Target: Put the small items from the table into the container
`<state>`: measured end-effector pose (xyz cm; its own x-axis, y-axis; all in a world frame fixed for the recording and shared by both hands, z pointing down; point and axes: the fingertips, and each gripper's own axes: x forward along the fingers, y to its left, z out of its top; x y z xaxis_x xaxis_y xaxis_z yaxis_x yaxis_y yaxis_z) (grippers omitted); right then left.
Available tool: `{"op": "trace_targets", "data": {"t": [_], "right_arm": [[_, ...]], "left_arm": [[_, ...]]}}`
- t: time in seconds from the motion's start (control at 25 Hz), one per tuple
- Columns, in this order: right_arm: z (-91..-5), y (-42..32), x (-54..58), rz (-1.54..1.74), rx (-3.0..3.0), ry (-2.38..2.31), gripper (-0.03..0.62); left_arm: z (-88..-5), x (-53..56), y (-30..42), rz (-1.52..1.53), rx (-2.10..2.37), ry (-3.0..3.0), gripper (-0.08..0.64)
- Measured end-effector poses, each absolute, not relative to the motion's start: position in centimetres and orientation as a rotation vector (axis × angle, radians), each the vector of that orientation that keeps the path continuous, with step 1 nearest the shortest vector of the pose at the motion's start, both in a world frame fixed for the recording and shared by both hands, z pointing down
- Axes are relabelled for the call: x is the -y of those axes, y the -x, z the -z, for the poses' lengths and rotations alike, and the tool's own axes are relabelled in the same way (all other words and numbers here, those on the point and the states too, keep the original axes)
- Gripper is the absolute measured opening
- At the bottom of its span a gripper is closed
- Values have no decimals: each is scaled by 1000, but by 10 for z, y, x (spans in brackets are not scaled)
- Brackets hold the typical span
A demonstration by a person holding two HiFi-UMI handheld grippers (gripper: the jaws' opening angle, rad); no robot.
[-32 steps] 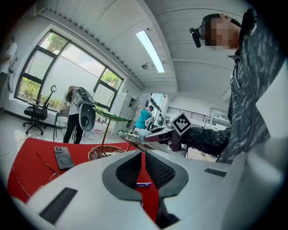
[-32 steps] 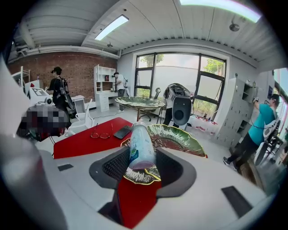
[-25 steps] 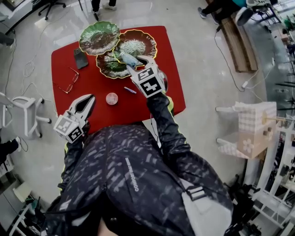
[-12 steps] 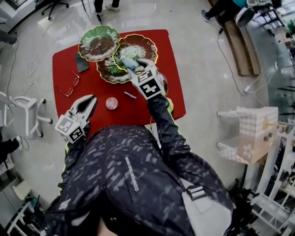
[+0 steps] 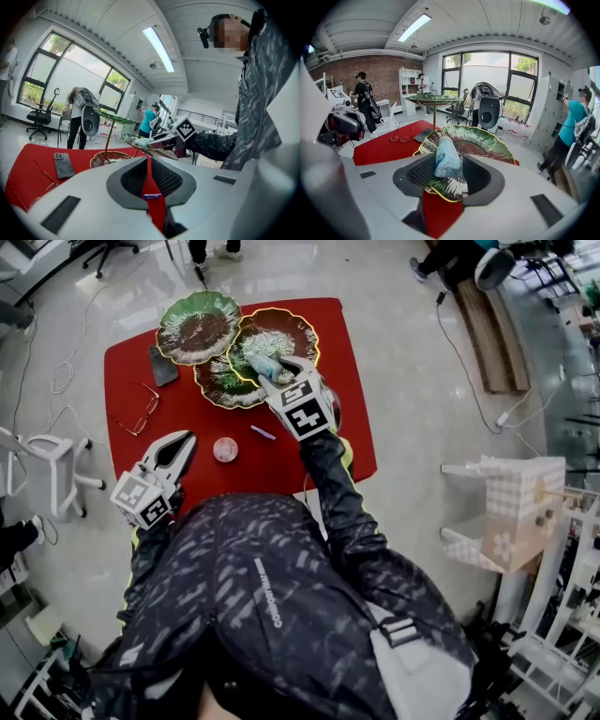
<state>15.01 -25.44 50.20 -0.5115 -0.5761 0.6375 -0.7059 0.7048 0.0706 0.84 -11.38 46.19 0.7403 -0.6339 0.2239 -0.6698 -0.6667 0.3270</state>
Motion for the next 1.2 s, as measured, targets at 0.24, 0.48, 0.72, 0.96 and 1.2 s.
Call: {"op": "trace_targets", "data": {"t": [0.24,0.48,0.72,0.96,1.2], "right_arm": [[-490,-151,256,-211,2272,-1015,192],[-486,-149,254,-200,2281,-1020,192],[-483,-150,251,-207,2272,-1025,192],[-485,-150,250,-202,2271,-1024,192],[-483,-144,244,-190,2274,-998,192]], "left_arm": [[-462,113,-9,-130,987,-2563,32],[-459,112,-10,-132,976,-2580,32],[-456,115,-10,-123,980,-2589,32],[-455,117,-8,-101,985,-2594,28],[-452,117,-7,-61,983,-2592,29]]}}
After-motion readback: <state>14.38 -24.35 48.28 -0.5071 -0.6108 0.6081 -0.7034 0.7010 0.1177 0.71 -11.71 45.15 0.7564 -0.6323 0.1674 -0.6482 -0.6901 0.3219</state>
